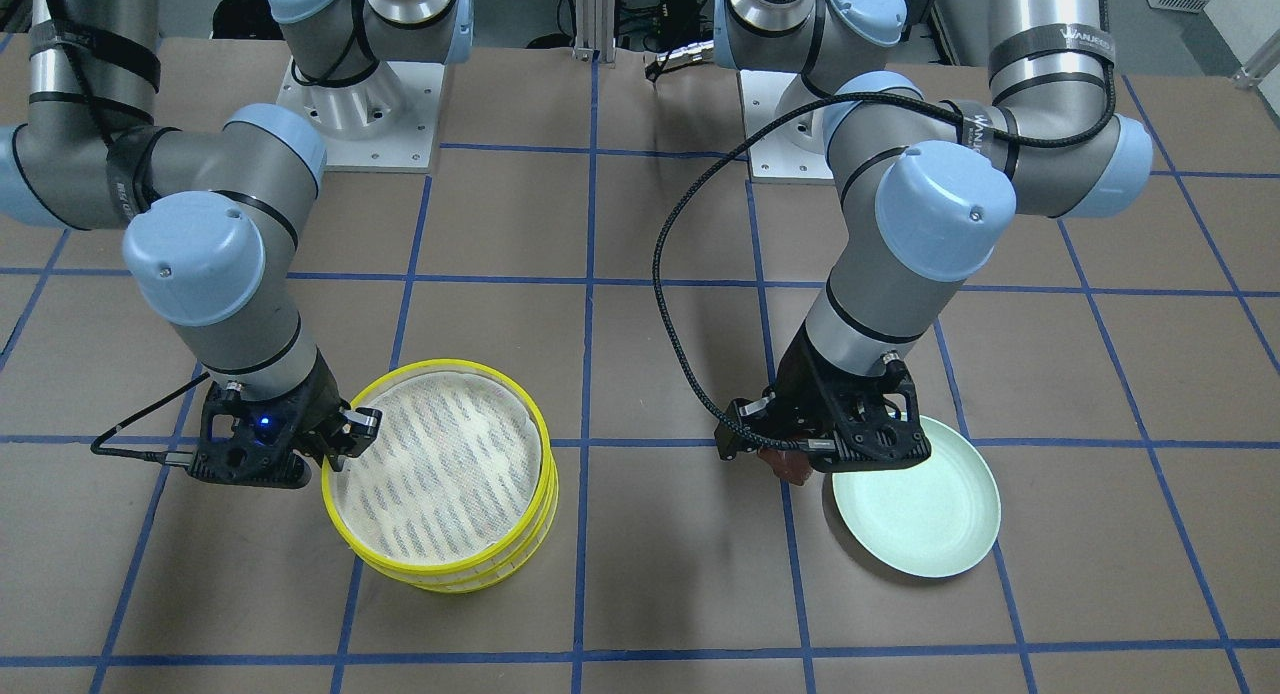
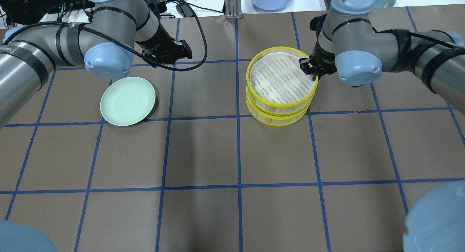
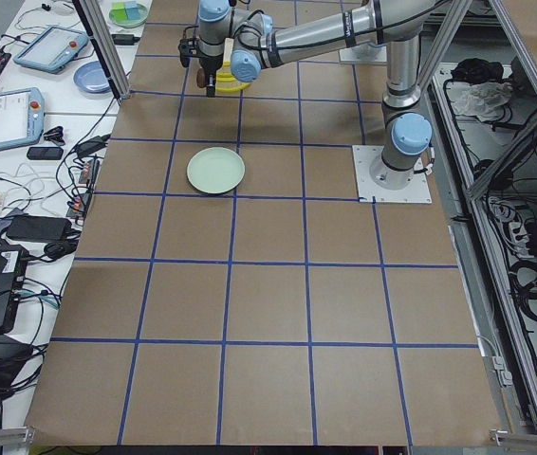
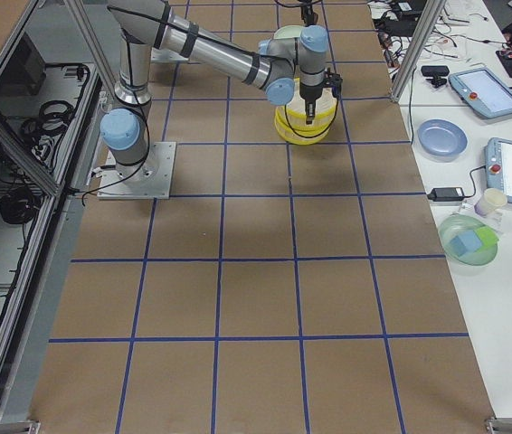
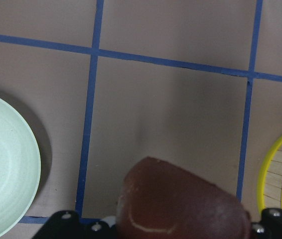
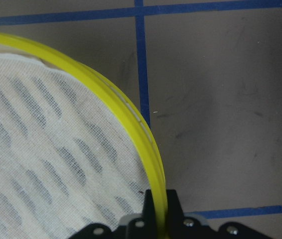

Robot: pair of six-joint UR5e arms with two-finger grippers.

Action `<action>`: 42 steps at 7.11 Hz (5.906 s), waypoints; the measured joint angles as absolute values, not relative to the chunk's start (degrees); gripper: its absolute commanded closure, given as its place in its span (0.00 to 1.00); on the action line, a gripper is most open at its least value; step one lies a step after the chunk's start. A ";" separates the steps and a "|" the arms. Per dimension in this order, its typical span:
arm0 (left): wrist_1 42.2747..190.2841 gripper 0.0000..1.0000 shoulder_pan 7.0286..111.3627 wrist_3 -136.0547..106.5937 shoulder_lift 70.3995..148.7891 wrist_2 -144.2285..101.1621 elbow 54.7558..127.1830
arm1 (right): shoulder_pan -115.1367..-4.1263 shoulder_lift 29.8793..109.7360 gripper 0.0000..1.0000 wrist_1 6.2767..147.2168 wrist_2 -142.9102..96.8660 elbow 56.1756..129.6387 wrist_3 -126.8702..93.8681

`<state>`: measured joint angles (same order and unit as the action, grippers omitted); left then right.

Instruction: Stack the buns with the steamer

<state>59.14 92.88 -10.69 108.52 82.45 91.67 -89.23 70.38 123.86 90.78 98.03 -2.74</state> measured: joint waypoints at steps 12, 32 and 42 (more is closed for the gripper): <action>50.69 1.00 102.14 -25.17 110.42 77.90 91.75 | -89.08 75.22 0.00 115.24 94.22 92.07 -2.01; 64.55 0.00 93.21 -7.45 106.81 79.91 88.73 | -92.02 90.95 0.00 95.54 91.47 90.30 -2.27; 89.36 0.00 85.04 3.38 90.00 89.47 87.88 | -92.02 91.26 0.00 91.59 91.49 90.18 -2.43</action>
